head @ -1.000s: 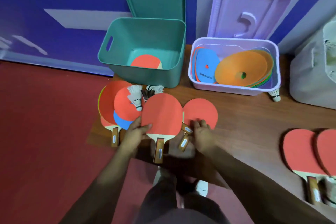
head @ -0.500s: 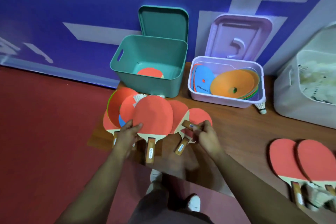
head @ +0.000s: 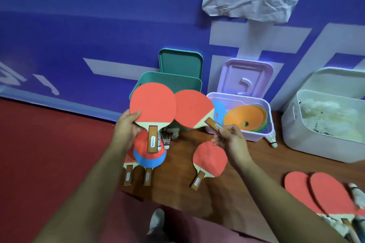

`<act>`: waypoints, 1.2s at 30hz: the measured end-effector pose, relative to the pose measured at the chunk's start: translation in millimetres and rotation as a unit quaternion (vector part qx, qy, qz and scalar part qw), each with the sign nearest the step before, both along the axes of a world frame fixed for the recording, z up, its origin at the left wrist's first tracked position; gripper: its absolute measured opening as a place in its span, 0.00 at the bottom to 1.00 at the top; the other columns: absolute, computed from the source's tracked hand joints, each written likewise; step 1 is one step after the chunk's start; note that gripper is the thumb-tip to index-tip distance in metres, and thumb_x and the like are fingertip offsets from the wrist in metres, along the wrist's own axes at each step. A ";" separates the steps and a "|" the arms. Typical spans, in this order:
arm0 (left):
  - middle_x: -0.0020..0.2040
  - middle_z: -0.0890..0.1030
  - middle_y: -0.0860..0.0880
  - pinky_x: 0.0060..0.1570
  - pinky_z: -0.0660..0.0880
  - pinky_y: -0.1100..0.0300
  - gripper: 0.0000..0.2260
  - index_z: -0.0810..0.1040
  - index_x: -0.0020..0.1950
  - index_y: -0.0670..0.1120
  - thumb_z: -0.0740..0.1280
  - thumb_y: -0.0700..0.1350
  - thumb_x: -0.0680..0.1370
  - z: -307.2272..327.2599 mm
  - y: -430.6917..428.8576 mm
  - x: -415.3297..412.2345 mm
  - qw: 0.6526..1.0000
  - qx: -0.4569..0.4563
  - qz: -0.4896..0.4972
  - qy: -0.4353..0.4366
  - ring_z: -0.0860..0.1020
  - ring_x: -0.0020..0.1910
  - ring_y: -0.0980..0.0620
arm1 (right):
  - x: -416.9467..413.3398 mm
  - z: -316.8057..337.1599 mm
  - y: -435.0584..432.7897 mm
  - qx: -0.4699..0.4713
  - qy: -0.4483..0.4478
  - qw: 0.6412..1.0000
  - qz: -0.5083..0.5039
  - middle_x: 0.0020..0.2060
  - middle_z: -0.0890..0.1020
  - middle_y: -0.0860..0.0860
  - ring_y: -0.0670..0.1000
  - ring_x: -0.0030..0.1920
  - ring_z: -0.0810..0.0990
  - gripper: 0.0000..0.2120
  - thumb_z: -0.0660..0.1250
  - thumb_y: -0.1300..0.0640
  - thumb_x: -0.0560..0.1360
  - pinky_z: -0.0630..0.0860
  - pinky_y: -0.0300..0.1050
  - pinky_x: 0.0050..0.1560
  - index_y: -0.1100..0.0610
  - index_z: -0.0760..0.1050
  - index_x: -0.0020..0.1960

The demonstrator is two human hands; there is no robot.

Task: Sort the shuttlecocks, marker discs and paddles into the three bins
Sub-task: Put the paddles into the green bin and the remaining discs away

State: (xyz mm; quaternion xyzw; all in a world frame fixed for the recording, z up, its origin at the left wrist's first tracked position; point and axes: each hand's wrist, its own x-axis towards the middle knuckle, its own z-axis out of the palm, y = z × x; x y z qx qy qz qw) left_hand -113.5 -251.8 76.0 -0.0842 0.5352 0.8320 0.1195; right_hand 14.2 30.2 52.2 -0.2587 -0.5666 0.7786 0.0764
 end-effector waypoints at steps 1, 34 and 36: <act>0.60 0.80 0.39 0.45 0.81 0.54 0.14 0.71 0.66 0.37 0.60 0.35 0.80 4.2 -1.9 -11.0 1.000 0.002 0.003 0.004 0.82 0.54 0.46 | -14.3 6.5 -4.6 0.005 0.003 1.000 -0.001 0.32 0.77 0.60 0.55 0.30 0.78 0.06 0.62 0.66 0.79 0.75 0.46 0.34 0.59 0.66 0.46; 0.62 0.77 0.41 0.50 0.79 0.40 0.20 0.67 0.63 0.44 0.59 0.26 0.75 -64.6 -3.6 -249.0 0.990 0.054 -0.086 -0.098 0.78 0.59 0.39 | -295.7 -33.7 -96.4 0.181 -0.139 0.963 0.141 0.41 0.84 0.54 0.50 0.38 0.82 0.16 0.70 0.46 0.75 0.78 0.46 0.43 0.58 0.78 0.53; 0.63 0.77 0.40 0.51 0.79 0.40 0.21 0.67 0.63 0.45 0.60 0.26 0.75 -67.5 9.1 -249.1 0.987 0.065 -0.102 -0.106 0.78 0.60 0.37 | -294.2 -35.3 -94.5 0.219 -0.119 0.952 0.176 0.37 0.81 0.52 0.50 0.35 0.81 0.15 0.74 0.56 0.72 0.76 0.46 0.38 0.57 0.76 0.56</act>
